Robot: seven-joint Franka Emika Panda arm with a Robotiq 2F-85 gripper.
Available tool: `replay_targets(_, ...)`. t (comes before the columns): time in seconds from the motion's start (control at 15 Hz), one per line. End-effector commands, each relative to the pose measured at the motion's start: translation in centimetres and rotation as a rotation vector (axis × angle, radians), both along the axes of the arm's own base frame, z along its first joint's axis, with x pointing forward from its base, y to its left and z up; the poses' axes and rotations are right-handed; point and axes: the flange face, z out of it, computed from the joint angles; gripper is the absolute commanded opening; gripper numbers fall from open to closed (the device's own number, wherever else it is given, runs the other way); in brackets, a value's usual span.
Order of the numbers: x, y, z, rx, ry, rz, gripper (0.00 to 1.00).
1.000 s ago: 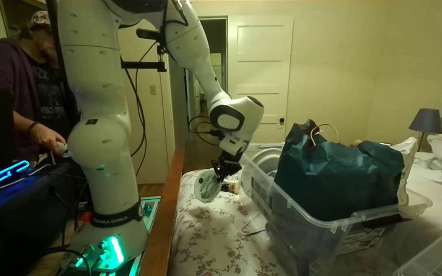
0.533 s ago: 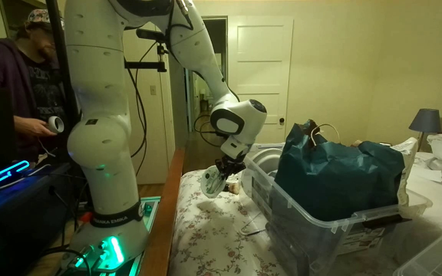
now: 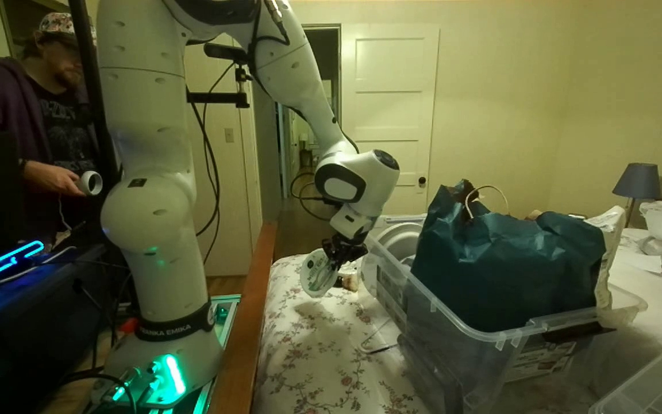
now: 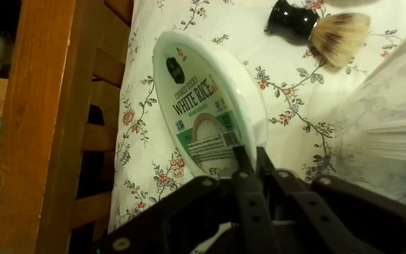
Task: Move the lid to the left.
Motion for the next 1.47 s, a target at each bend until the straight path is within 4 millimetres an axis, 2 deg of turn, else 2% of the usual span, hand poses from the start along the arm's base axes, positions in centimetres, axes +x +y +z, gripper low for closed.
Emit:
replay_targets(0.0,-0.2,2.0,0.3,-0.028,0.037,-0.08,0.02)
replay_targets(0.13,-0.7,3.3,0.9,-0.052,0.061,-0.114,0.02)
replay_targets(0.33,-1.3,6.2,2.3,-0.037,0.065,-0.131,0.02)
replay_targets(0.67,0.2,10.1,3.8,0.005,0.017,-0.2,0.02)
replay_targets(1.13,1.6,13.4,4.8,0.004,-0.037,-0.282,0.02)
replay_targets(1.4,1.8,15.4,5.2,0.04,-0.041,-0.249,0.02)
